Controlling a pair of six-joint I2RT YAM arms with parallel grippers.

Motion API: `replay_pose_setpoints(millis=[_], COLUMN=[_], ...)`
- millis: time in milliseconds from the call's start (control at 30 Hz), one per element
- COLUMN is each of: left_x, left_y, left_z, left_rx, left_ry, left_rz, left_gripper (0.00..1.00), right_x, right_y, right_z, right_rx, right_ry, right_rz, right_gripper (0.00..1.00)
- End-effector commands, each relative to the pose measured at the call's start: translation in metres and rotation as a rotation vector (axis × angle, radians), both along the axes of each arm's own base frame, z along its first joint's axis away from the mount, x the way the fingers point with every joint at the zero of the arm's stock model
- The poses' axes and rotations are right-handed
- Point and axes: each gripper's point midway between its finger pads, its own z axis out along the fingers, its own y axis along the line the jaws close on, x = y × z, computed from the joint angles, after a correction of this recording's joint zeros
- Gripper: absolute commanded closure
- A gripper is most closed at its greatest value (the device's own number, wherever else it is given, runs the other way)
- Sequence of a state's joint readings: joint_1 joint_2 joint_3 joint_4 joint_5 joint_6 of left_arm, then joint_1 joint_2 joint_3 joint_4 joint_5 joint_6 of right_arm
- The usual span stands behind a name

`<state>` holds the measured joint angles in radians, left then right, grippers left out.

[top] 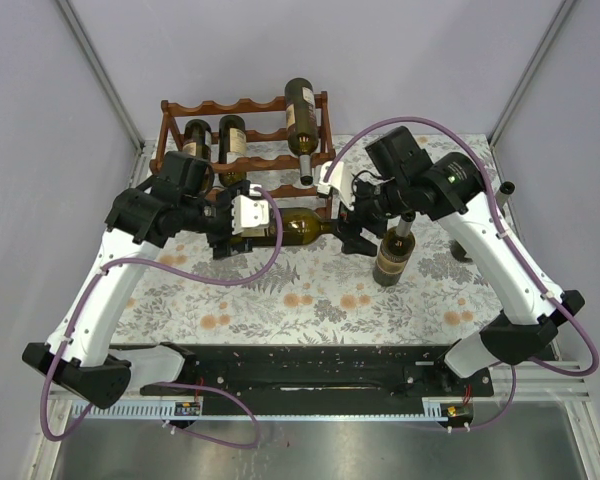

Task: Put the wine bottle on the wine rack
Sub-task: Adjust the wine bottle.

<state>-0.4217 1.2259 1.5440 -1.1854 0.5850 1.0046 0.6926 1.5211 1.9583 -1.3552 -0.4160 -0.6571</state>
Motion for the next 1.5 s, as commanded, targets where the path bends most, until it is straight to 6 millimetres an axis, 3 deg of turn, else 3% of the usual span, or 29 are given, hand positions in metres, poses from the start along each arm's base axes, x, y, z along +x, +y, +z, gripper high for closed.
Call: replay_pose_setpoints(millis=[0, 433, 567, 800, 1000, 1233, 1367, 1467], left_x=[0.001, -0.005, -0.008, -0.008, -0.003, 0.015, 0.021, 0.025], left_y=[-0.006, -0.01, -0.011, -0.01, -0.009, -0.003, 0.0, 0.001], left_z=[0.029, 0.029, 0.03, 0.03, 0.031, 0.028, 0.027, 0.024], left_rx=[-0.069, -0.088, -0.096, -0.093, -0.079, -0.041, -0.024, -0.01], left_ry=[-0.124, -0.11, -0.108, -0.119, -0.144, -0.197, -0.216, -0.228], left_rz=[-0.04, -0.067, -0.076, -0.08, -0.081, -0.028, -0.008, -0.01], left_gripper=[1.0, 1.0, 1.0, 1.0, 1.0, 0.99, 0.85, 0.8], right_x=[-0.017, -0.011, -0.01, -0.015, -0.024, -0.036, -0.042, -0.045], right_y=[-0.009, 0.008, 0.013, 0.017, 0.021, 0.023, 0.021, 0.019], right_z=[-0.007, -0.014, -0.015, -0.019, -0.023, -0.021, -0.02, -0.019], right_rx=[-0.056, -0.053, -0.049, -0.047, -0.035, 0.023, 0.042, 0.056], right_ry=[0.045, 0.05, 0.051, 0.081, 0.129, 0.143, 0.132, 0.125], right_rz=[0.01, 0.034, 0.042, 0.061, 0.092, 0.121, 0.136, 0.143], right_gripper=[0.16, 0.18, 0.23, 0.53, 1.0, 1.0, 1.0, 1.0])
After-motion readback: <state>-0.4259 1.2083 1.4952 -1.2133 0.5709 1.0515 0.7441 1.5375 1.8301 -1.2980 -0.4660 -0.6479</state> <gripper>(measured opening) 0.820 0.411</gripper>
